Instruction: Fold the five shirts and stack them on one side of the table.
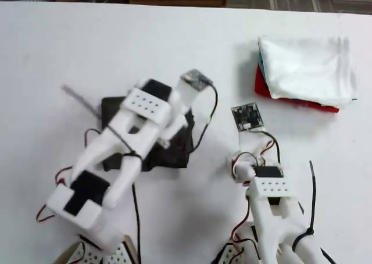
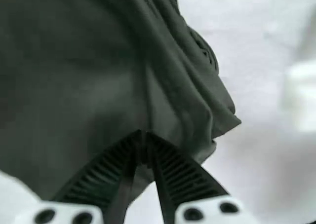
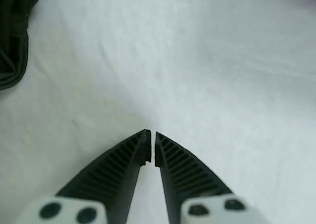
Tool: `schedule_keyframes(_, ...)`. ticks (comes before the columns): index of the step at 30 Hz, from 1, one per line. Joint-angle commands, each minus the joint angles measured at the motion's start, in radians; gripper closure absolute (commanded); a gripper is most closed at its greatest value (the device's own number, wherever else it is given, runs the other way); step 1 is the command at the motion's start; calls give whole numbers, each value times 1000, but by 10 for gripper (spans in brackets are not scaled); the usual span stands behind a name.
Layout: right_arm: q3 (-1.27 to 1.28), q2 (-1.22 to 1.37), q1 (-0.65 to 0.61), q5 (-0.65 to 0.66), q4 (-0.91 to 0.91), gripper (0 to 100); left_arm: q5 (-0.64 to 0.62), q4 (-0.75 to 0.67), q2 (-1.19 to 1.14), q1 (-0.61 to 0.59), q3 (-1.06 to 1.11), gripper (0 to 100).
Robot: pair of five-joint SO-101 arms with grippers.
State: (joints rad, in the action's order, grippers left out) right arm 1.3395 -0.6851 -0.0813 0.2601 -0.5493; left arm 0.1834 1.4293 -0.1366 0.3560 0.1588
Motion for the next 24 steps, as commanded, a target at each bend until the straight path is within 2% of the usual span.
schedule_keyframes(1, -6, -30, 7, -6, 18, 978, -17, -3, -11, 81, 16, 975)
schedule_keyframes(5, -6, -30, 7, -6, 19, 978, -12, 51, -9, 150, 5, 975)
schedule_keyframes(8, -6, -30, 8, -8, 19, 978, -12, 75, 14, 123, -38, 975)
schedule_keyframes(16, -6, -30, 12, -12, 19, 978, -11, 40, 52, -124, -54, 975)
schedule_keyframes(21, -12, -38, 15, -14, 15, 978, -17, -48, 37, -295, 21, 975)
schedule_keyframes(24, -129, -30, -1, -14, -59, 978, -11, -52, 46, -381, 79, 975)
